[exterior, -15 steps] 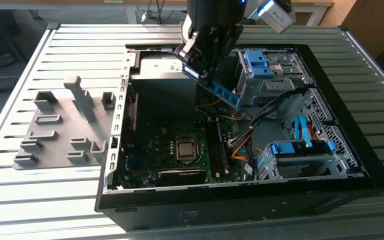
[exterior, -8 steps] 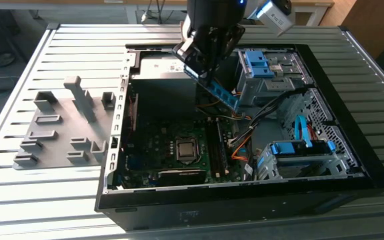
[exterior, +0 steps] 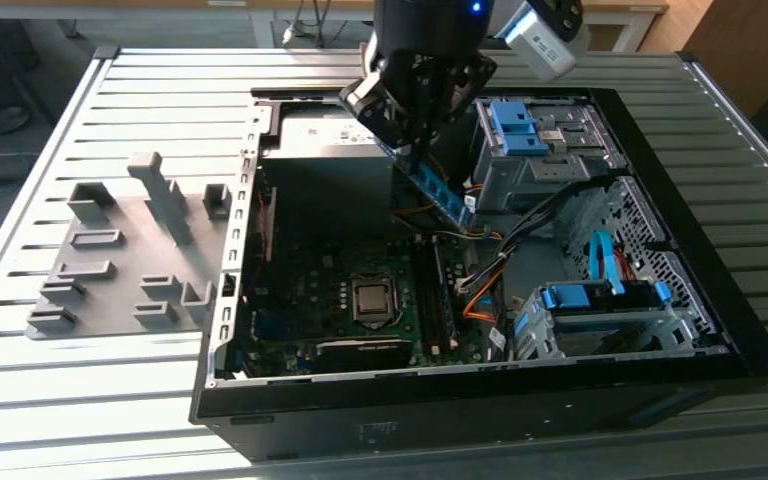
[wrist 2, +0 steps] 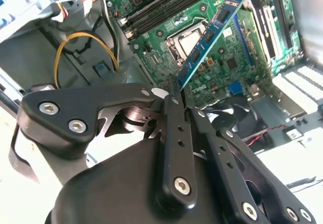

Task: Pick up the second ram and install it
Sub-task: 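Insert the second ram into the second slot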

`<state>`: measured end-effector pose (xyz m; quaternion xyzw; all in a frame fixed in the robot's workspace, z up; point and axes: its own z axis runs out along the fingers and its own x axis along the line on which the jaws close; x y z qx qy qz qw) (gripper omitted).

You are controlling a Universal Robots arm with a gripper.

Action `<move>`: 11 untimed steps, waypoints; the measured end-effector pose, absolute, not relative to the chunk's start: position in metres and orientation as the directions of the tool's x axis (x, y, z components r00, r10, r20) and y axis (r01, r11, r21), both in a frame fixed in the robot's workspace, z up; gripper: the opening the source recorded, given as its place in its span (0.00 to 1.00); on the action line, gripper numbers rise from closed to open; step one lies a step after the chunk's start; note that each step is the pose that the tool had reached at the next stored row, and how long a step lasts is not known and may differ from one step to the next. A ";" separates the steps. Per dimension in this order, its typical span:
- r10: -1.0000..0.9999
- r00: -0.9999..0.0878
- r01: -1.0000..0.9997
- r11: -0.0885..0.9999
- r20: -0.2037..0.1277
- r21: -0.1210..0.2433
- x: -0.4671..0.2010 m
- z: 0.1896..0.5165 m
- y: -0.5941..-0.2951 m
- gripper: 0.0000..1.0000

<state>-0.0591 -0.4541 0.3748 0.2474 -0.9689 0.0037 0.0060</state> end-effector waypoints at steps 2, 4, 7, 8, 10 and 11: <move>-0.450 -0.893 -0.451 0.893 0.013 -0.004 -0.059 0.375 -0.454 0.14; -0.428 -0.904 -0.428 0.904 0.013 -0.004 -0.059 0.374 -0.454 0.14; -0.390 -0.921 -0.390 0.921 0.013 -0.004 -0.059 0.374 -0.454 0.14; -0.374 -0.927 -0.375 0.927 0.013 -0.004 -0.059 0.374 -0.454 0.14; -0.345 -0.938 -0.345 0.938 0.013 -0.004 -0.059 0.374 -0.454 0.14; -0.331 -0.944 -0.331 0.944 0.013 -0.004 -0.059 0.374 -0.454 0.14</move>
